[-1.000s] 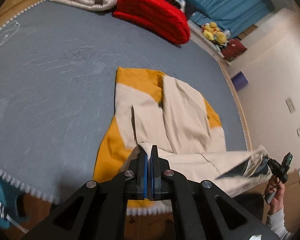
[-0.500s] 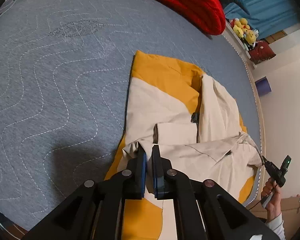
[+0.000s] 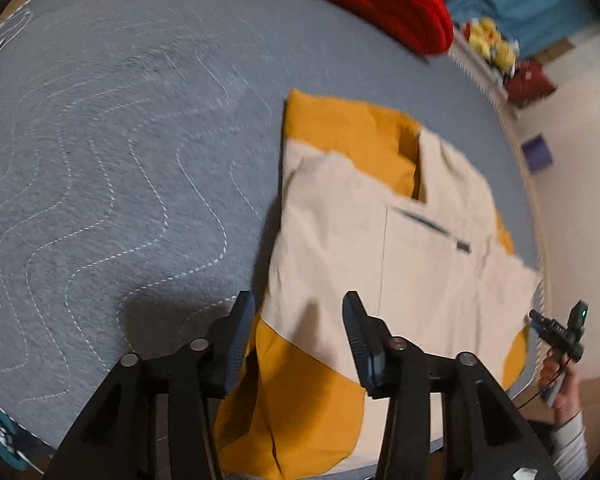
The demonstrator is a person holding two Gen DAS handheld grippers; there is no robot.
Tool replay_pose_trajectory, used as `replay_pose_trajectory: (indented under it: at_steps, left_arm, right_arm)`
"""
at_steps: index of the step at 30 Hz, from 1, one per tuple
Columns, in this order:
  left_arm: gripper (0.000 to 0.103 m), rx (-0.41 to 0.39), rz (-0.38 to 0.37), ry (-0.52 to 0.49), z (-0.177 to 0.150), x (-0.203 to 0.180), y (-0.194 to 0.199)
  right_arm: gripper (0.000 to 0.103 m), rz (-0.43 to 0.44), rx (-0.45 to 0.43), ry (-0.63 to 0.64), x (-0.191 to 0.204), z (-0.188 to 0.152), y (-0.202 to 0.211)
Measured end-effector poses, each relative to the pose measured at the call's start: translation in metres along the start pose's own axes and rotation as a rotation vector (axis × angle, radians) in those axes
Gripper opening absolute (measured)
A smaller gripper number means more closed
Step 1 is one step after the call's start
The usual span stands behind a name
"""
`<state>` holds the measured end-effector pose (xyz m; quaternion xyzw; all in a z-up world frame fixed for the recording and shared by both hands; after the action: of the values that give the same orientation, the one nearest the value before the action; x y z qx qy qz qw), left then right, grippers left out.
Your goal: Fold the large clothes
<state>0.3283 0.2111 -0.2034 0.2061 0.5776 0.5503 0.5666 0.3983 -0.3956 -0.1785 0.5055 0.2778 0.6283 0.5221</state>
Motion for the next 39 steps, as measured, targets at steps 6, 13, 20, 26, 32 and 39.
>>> replay_pose_trajectory:
  at_steps: [6,13,20,26,32,39]
  left_arm:
    - [0.046,0.032,0.052,0.000,0.002,-0.001,-0.019]
    - [0.001,0.042,0.067,-0.066,0.004,-0.014,-0.026]
    - [0.001,-0.253,0.045,-0.119,0.045,-0.034,0.039]
    - [0.000,-0.378,0.078,-0.103,0.071,-0.038,0.055]
    - [0.001,-0.405,0.147,-0.105,0.096,-0.039,0.039]
    - [0.001,-0.459,0.175,-0.069,0.128,-0.036,0.024]
  right_arm:
    - [0.050,-0.107,0.150,0.160,0.010,-0.029,-0.038]
    - [0.012,-0.125,0.121,0.192,0.019,-0.026,-0.040]
    - [0.004,-0.061,-0.117,0.195,0.046,0.007,0.018]
    - [0.004,-0.100,-0.336,0.178,0.065,0.045,0.043]
    - [0.004,-0.155,-0.386,0.181,0.078,0.078,0.029]
    - [0.003,-0.171,-0.495,0.154,0.098,0.111,0.031]
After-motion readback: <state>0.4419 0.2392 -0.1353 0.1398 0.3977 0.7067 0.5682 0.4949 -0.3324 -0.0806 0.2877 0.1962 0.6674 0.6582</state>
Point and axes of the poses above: each gripper's, at about its wrist camera, not at the fingertips, and y roughly against the way its jaws point, x to its left, z to its top, the point moved 10 cm from there along -y, roughly the way its jaws point, and after that the axes turned 1 degree about -z, right-handed, at the moved point
